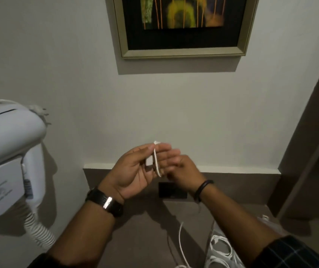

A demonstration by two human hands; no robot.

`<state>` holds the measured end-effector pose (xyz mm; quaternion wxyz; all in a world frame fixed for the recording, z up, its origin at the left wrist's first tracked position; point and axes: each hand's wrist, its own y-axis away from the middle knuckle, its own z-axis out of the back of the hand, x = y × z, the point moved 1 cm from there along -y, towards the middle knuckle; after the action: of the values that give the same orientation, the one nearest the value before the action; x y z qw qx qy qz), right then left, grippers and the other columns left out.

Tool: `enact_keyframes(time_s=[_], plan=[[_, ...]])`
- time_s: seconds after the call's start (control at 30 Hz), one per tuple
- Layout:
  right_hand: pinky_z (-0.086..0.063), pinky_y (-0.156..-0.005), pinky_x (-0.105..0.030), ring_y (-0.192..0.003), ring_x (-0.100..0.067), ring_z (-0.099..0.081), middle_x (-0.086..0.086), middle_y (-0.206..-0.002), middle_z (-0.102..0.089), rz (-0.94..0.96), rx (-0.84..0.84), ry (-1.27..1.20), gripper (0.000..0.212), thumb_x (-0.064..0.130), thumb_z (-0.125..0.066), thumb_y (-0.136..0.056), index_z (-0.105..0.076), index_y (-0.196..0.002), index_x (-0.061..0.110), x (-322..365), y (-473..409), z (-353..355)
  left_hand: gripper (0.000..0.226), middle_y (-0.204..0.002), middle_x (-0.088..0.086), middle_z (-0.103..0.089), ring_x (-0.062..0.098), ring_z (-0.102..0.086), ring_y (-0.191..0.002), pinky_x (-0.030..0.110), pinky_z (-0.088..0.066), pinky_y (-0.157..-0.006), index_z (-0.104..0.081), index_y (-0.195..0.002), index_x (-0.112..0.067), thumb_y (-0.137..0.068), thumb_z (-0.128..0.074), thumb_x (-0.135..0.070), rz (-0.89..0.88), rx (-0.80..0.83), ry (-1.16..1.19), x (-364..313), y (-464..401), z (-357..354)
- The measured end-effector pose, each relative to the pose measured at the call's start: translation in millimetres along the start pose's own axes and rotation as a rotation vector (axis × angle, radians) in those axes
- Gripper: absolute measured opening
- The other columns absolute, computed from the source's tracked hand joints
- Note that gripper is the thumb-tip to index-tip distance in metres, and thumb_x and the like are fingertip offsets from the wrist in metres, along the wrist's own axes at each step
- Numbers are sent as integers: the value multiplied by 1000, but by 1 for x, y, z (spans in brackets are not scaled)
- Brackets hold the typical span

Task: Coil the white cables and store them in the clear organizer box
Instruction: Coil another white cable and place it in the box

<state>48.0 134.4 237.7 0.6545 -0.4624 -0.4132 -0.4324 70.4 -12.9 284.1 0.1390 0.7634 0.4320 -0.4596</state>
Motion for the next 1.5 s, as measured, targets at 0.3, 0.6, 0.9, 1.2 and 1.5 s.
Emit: enact_keyframes(time_s=[0.3,0.6,0.9,1.2,1.5], plan=[[-43,-68,-27,-74,-14,-58,-4,-87,-71,210,157,617,20,25,-58,-90,-71,-91,11,43,3,8,29,-117,1,-69,13,-60,-114,46,-41,-105,-70,-111,-18,-97,-47,-29,-11,-339,-943,-32,-17,42],[-45,-59,-14,-62,-2,-59,5,-71,-67,173,81,426,10,18,-78,-73,-70,-76,12,69,-28,39,36,-117,26,-65,35,-62,-110,44,-46,-100,-58,-118,7,-99,-41,-20,340,-69,-593,-5,-7,30],[-41,-51,-24,-46,-7,-47,6,-52,-56,14,13,144,27,17,-52,-93,-64,-68,15,5,-4,-21,39,-123,27,-60,36,-57,-117,45,-43,-102,-55,-119,9,-97,-40,-19,-90,-128,-53,-19,-20,14],[-41,-62,-15,-67,-7,-60,1,-78,-70,260,108,664,15,24,-65,-86,-72,-85,11,51,-11,16,34,-86,10,-66,19,-59,-78,32,-46,-76,-70,-92,-4,-99,-45,-26,41,-255,-973,-18,-14,40],[-51,-60,-19,-64,-8,-63,-1,-71,-69,179,-25,393,17,24,-76,-75,-70,-77,8,45,-21,44,39,-118,32,-61,43,-58,-113,46,-48,-98,-58,-116,11,-97,-42,-19,407,73,-362,-9,0,35]])
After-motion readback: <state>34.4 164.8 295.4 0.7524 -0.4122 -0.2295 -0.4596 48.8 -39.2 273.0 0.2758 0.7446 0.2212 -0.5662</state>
